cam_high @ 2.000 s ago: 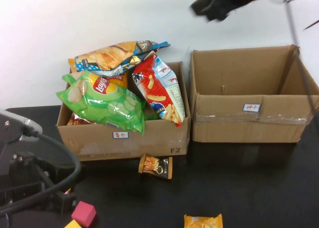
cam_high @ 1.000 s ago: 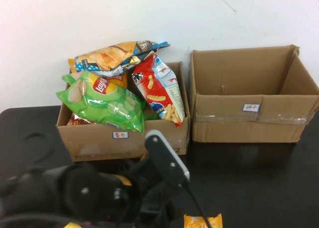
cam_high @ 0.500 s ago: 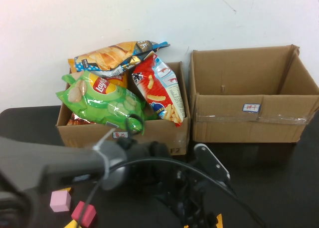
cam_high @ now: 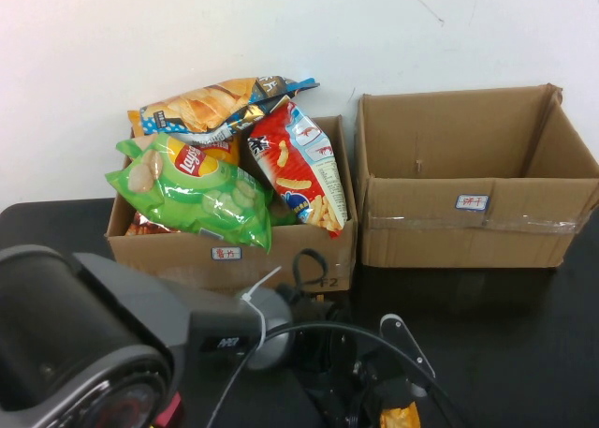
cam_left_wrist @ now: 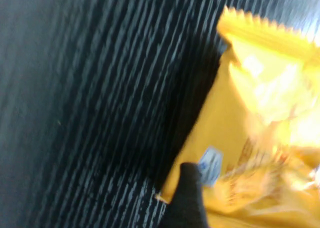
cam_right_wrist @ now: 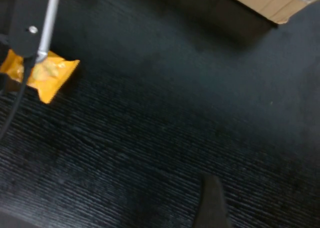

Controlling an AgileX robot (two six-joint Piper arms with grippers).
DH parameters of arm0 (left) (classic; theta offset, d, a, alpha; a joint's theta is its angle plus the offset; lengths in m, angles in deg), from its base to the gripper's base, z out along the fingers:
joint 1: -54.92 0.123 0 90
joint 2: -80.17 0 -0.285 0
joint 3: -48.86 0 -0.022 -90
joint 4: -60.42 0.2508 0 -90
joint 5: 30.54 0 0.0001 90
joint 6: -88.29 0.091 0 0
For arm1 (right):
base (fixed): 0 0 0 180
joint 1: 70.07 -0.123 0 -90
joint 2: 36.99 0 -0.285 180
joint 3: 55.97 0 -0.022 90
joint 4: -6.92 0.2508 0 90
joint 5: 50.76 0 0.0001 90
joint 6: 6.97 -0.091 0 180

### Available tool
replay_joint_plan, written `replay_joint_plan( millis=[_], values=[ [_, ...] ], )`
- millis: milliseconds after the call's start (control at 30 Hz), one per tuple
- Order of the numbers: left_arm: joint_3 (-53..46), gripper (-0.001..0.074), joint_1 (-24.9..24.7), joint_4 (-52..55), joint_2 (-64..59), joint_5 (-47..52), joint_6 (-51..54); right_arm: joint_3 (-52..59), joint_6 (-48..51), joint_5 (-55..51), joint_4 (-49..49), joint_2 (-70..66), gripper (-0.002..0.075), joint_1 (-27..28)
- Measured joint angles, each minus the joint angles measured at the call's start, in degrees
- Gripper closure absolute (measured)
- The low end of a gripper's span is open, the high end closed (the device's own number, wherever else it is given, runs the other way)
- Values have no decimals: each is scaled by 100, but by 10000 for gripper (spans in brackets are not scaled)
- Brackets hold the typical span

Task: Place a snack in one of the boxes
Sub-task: Pick up the biscuit, then place the biscuit in the biscuit box

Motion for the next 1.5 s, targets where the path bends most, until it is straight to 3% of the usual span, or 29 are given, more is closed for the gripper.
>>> replay_joint_plan(
  millis=[367,700,833,1000,1167,1400,1467,1500],
  values=[
    [39,597,0,102,-49,-62,-380,0,23,-24,27,0,275,0],
    [1345,605,0,213,17,1745,-614,0,27,-12,38,0,275,0],
    [2319,608,-8,896,213,2541,-786,0,27,-5,38,0,275,0],
    [3416,608,36,1869,404,2841,-1150,0,27,282,-6,0,275,0],
    [4197,608,317,2097,407,2072,-1656,0,-61,561,-10,0,275,0],
    [4298,608,658,1831,191,-502,-2306,0,-340,803,-10,0,275,0],
    [4298,584,702,1762,-1,-1015,-2318,0,-374,813,22,0,275,0],
    [4298,538,706,1752,-119,-1183,-2318,0,-385,828,28,0,275,0]
  ],
)
